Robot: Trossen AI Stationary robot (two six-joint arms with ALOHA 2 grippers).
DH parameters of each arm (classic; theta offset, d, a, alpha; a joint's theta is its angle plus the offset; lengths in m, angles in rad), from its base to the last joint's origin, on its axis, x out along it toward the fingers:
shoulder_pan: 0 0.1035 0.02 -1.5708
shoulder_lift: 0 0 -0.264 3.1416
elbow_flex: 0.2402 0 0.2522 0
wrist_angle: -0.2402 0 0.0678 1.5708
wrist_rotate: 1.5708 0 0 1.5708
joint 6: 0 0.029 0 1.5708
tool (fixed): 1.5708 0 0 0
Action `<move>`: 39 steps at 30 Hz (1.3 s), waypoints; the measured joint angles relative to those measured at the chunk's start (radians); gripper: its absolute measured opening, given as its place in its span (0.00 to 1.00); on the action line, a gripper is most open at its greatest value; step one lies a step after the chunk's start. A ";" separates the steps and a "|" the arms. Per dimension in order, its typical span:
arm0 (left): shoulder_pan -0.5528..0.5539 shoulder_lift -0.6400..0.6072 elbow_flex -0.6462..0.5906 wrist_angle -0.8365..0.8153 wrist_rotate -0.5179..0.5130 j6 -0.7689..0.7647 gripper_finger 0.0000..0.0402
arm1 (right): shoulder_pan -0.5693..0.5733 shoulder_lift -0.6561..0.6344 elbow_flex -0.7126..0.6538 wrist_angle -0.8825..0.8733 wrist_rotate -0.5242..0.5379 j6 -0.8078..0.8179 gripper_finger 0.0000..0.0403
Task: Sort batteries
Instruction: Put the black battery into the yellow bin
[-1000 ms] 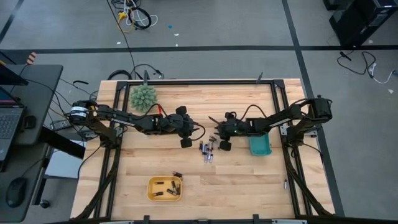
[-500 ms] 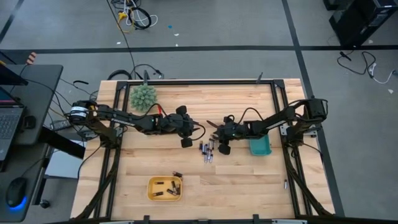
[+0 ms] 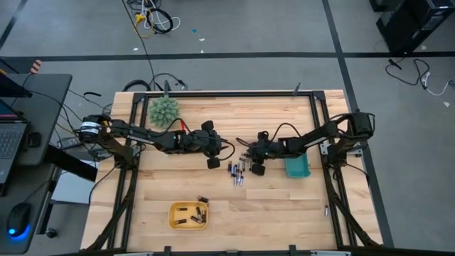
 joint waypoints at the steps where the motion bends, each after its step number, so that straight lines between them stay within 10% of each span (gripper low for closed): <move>1: 0.000 0.000 0.000 0.000 0.000 0.000 0.26 | -0.003 0.000 0.000 -0.001 0.000 -0.007 0.26; 15: 0.000 0.000 0.000 0.000 0.035 0.031 0.26 | -0.046 0.053 0.004 0.020 -0.068 -0.099 0.03; 39: 0.007 0.000 0.000 -0.022 0.128 0.064 0.27 | -0.071 -0.110 -0.004 0.117 -0.046 -0.299 0.02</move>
